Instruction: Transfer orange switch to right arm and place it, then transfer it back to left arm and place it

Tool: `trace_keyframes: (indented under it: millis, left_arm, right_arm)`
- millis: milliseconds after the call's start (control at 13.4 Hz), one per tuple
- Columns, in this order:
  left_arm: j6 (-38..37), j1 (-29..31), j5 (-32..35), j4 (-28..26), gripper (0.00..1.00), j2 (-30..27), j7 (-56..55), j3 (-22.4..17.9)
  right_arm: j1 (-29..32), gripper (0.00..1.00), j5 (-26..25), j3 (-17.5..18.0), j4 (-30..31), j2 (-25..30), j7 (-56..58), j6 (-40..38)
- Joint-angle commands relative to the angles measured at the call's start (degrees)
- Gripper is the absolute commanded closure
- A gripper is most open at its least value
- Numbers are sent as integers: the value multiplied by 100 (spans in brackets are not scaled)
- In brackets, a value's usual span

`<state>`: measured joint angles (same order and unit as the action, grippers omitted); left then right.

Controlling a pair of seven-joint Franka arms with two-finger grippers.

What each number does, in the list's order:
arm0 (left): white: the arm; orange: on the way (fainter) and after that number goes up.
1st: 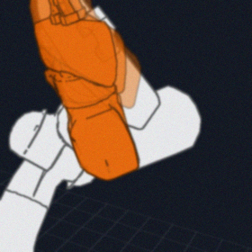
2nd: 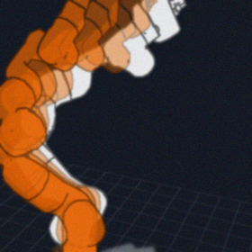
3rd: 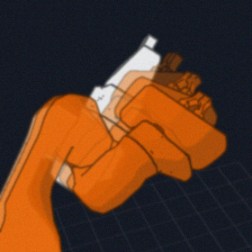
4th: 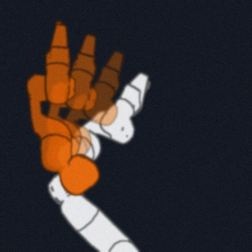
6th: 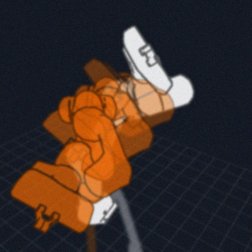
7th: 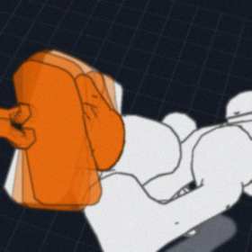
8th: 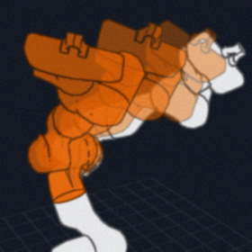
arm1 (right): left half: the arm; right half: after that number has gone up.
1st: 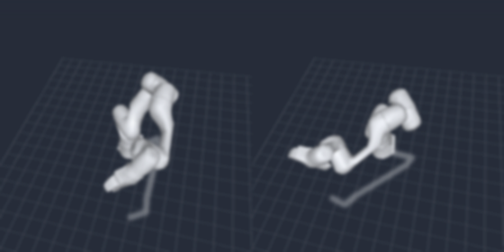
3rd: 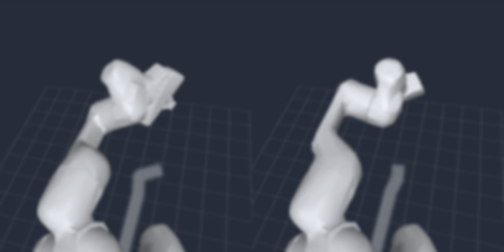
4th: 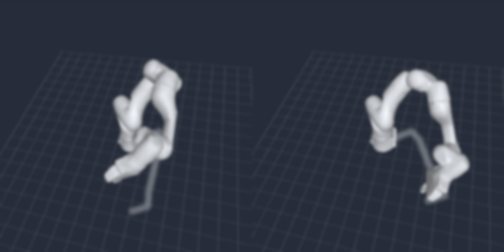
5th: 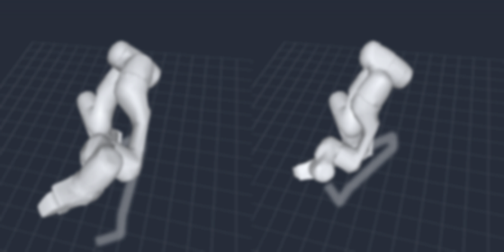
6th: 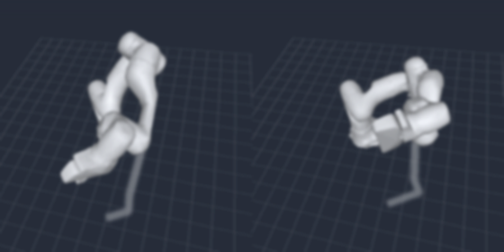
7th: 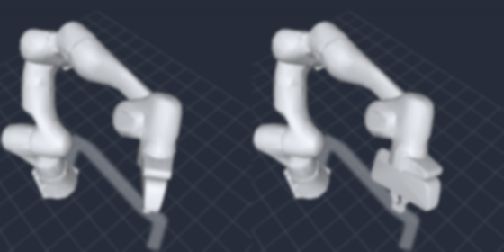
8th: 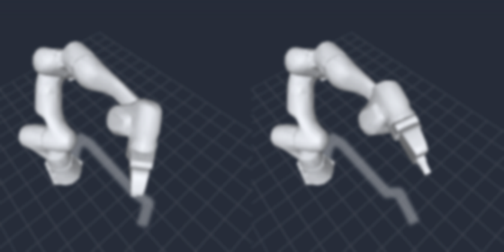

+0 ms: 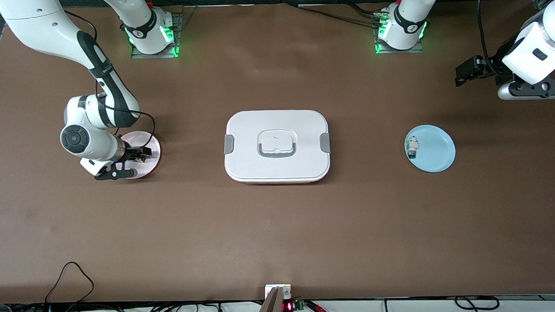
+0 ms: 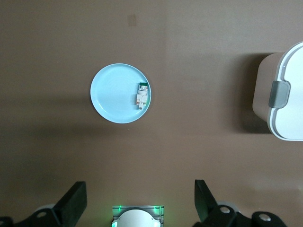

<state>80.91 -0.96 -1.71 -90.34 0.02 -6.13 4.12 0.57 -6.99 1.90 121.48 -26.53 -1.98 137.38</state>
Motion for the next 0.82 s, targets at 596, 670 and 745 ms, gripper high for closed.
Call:
trace_keyframes:
  millis: [596, 670, 745]
  left_arm:
    - [-119, -53, 48, 175, 0, 68, 85, -26]
    - [-119, -53, 48, 175, 0, 60, 76, -26]
    - [-119, -53, 48, 175, 0, 60, 76, -26]
  right_arm:
    - [40, 59, -39, 47, -37, -19, -4, 78]
    - [40, 62, -31, 47, -72, -10, -4, 69]
    - [40, 63, -4, 56, -141, 25, 5, 35]
